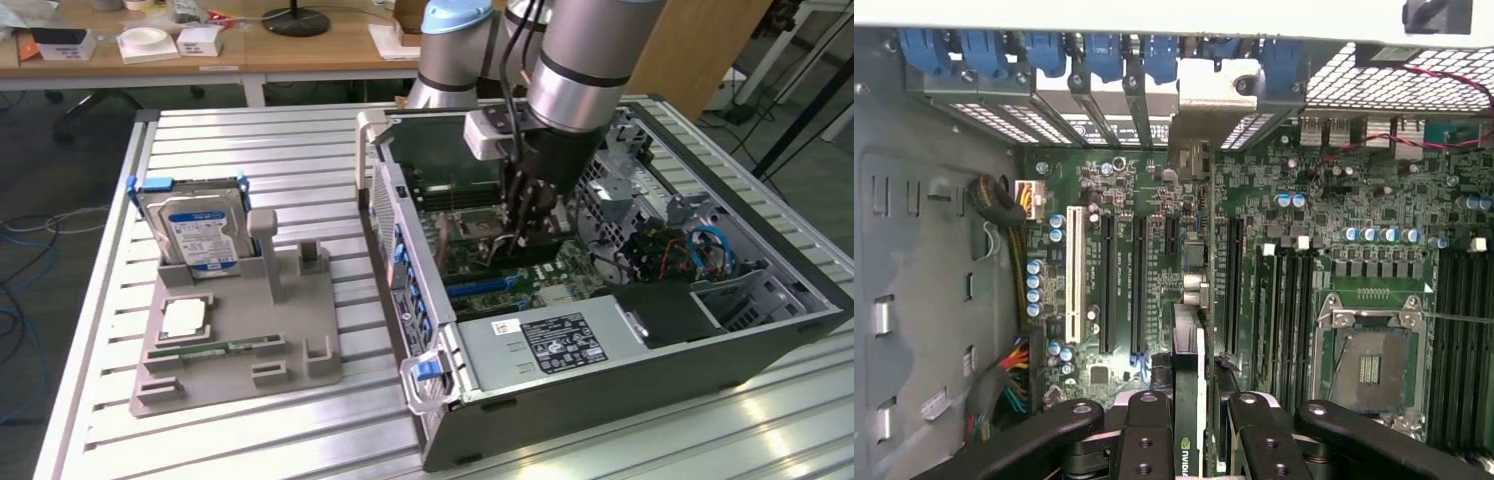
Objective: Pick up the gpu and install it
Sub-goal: 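Insert the gpu into the slot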
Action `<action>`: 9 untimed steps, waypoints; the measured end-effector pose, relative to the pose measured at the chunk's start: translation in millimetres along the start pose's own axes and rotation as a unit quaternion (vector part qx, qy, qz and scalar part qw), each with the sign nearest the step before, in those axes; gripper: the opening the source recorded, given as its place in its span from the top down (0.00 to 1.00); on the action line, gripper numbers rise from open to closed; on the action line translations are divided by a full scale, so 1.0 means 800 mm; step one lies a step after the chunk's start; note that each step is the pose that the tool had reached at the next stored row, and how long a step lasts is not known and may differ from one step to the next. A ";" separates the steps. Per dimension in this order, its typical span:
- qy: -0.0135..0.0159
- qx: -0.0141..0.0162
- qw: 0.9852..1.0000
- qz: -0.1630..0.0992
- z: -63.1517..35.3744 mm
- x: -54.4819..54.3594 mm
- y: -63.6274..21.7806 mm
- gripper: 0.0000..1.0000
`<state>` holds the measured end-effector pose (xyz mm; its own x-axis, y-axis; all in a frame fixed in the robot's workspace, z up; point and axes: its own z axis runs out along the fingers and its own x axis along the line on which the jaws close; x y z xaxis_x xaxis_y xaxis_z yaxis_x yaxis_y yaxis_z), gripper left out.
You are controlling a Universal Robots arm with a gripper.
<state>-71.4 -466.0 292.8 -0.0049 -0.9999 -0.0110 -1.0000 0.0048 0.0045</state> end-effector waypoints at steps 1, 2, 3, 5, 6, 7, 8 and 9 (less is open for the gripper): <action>0.000 0.000 1.000 0.000 0.001 0.000 0.001 0.74; 0.000 0.000 1.000 0.000 0.002 0.000 0.002 0.74; 0.000 0.000 1.000 0.000 0.003 0.000 0.002 0.74; 0.000 0.000 1.000 0.000 0.004 0.000 0.001 0.74; 0.000 0.000 1.000 0.000 0.005 -0.001 0.002 0.74; 0.000 0.000 1.000 0.000 0.005 -0.002 0.002 0.74; 0.000 0.000 1.000 0.000 0.006 -0.003 0.002 0.74; 0.000 0.000 1.000 0.000 0.006 -0.004 0.002 0.74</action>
<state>-72.6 -463.0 288.0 -0.0049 -0.9999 -0.0110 -1.0000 0.0049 0.0045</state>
